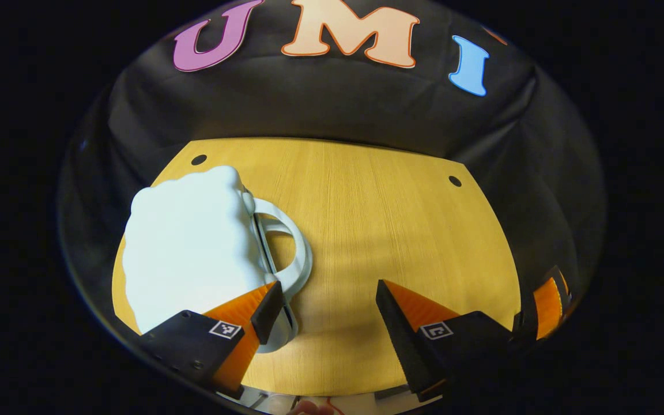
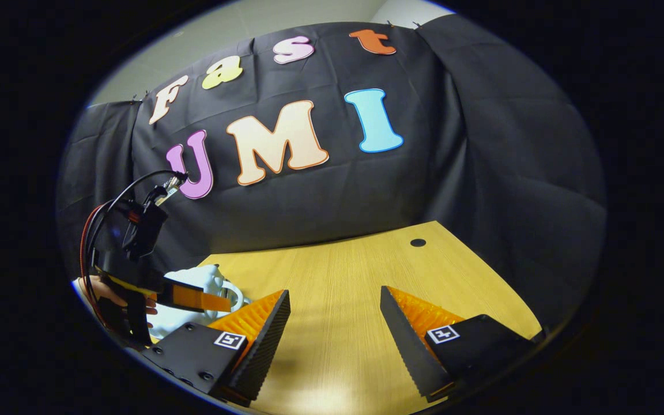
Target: First open the suitcase, pack the skin care products into it, and then close the suitcase.
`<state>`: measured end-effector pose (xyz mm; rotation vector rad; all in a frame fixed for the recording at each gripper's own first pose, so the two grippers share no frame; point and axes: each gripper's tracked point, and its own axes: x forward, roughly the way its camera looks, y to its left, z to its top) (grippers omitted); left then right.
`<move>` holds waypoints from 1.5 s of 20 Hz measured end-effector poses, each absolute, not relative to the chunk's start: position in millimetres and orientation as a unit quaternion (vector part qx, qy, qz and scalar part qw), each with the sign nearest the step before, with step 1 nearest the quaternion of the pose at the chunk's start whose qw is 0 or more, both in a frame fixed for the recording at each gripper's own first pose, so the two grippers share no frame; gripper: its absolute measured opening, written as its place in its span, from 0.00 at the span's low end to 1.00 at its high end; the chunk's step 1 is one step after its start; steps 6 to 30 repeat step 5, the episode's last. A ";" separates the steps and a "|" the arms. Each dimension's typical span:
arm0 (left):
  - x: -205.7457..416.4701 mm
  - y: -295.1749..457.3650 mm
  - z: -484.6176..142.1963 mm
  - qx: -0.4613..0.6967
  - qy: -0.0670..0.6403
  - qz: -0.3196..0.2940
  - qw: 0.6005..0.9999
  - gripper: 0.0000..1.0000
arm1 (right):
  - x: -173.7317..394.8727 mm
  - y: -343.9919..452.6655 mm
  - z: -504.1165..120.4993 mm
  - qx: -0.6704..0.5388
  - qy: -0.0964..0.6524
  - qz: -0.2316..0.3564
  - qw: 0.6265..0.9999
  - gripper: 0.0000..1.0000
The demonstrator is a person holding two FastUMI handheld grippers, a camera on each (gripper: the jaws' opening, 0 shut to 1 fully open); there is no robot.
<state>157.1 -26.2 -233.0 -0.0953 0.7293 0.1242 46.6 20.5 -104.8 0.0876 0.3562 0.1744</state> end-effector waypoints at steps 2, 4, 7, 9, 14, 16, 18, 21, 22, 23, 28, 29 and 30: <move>151.7 -31.3 -237.4 -0.043 0.367 0.058 0.927 0.96 | 45.0 19.1 -103.0 0.040 0.175 0.087 0.980 0.98; 149.0 -31.7 -236.0 -0.040 0.367 0.059 0.928 0.96 | 43.6 18.0 -101.9 0.040 0.172 0.085 0.981 0.98; 147.3 -32.8 -234.4 -0.039 0.366 0.059 0.928 0.96 | 43.1 17.5 -101.7 0.040 0.172 0.085 0.981 0.98; 147.3 -32.8 -234.4 -0.039 0.366 0.059 0.928 0.96 | 43.1 17.5 -101.7 0.040 0.172 0.085 0.981 0.98; 147.3 -32.8 -234.4 -0.039 0.366 0.059 0.928 0.96 | 43.1 17.5 -101.7 0.040 0.172 0.085 0.981 0.98; 147.3 -32.8 -234.4 -0.039 0.366 0.059 0.928 0.96 | 43.1 17.5 -101.7 0.040 0.172 0.085 0.981 0.98; 147.3 -32.8 -234.4 -0.039 0.366 0.059 0.928 0.96 | 43.1 17.5 -101.7 0.040 0.172 0.085 0.981 0.98; 147.3 -32.8 -234.4 -0.039 0.366 0.059 0.928 0.96 | 43.1 17.5 -101.7 0.040 0.172 0.085 0.981 0.98; 147.3 -32.8 -234.4 -0.039 0.366 0.059 0.928 0.96 | 43.1 17.5 -101.7 0.040 0.172 0.085 0.981 0.98; 147.3 -32.8 -234.4 -0.039 0.366 0.059 0.928 0.96 | 43.1 17.5 -101.7 0.040 0.172 0.085 0.981 0.98; 147.3 -32.8 -234.4 -0.039 0.366 0.059 0.928 0.96 | 43.1 17.5 -101.7 0.040 0.172 0.085 0.981 0.98; 147.3 -32.8 -234.4 -0.039 0.366 0.059 0.928 0.96 | 43.1 17.5 -101.7 0.040 0.172 0.085 0.981 0.98; 147.3 -32.8 -234.4 -0.039 0.366 0.059 0.928 0.96 | 43.1 17.5 -101.7 0.040 0.172 0.085 0.981 0.98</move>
